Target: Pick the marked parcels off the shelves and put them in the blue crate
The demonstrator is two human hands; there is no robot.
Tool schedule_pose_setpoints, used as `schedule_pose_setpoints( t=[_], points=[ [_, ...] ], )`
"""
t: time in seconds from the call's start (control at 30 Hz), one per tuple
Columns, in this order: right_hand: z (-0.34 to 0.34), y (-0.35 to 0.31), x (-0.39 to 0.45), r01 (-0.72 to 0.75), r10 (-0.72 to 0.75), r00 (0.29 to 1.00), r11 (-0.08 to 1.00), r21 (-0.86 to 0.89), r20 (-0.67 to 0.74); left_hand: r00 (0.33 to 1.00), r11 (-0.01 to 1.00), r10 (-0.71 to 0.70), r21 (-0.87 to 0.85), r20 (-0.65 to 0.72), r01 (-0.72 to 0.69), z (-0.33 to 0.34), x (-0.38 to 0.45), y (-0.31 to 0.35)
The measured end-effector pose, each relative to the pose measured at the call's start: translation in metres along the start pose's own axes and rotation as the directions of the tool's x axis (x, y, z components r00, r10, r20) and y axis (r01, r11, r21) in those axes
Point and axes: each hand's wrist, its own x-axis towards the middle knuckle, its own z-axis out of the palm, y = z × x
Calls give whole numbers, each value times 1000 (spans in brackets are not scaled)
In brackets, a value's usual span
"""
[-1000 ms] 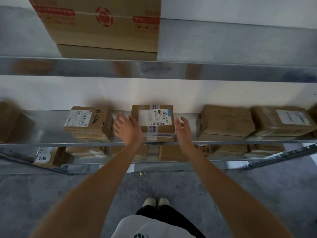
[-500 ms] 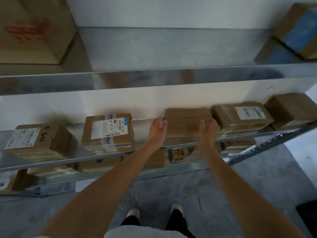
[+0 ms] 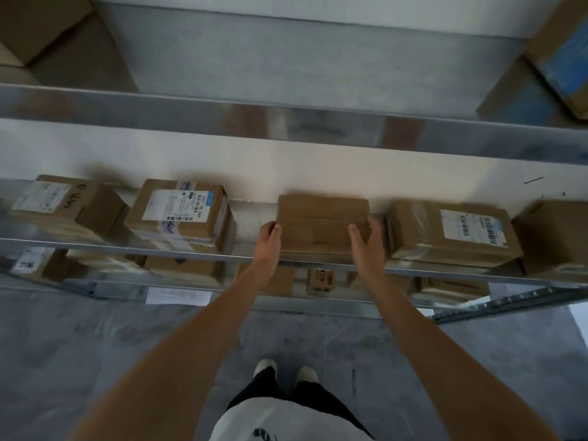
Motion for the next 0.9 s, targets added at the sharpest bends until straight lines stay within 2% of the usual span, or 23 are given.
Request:
schedule_pose_setpoints(
  t=[0.1,0.23,0.4,0.5,0.57,0.73,0.9],
  points=[
    [8,-4,-1,38,-38,999,999,5,34,999,1000,-24,-16,-27,24,-9,3,3],
    [5,-9,1,-5,2,999,997,81,44,998,995,-66,-79,11,66,-19,5,12],
    [-16,-30,3,12,-4,999,973,228,-34,998,970,-52,-241,-32,43,-31,0,30],
    [-24,-41,2,-84,86,996,924,373,10,998,950,-12,-311,-56,-6,-34,0,42],
    [-28,-46,0,-128,115,992,897,423,56,999,935,-27,-355,-39,11,-33,2,49],
    [-30,-51,0,-178,143,983,905,386,118,1000,967,-20,-253,13,22,-30,4,50],
    [-30,-54,3,-191,161,980,917,350,115,999,972,-46,-231,22,50,-29,5,47]
  ],
)
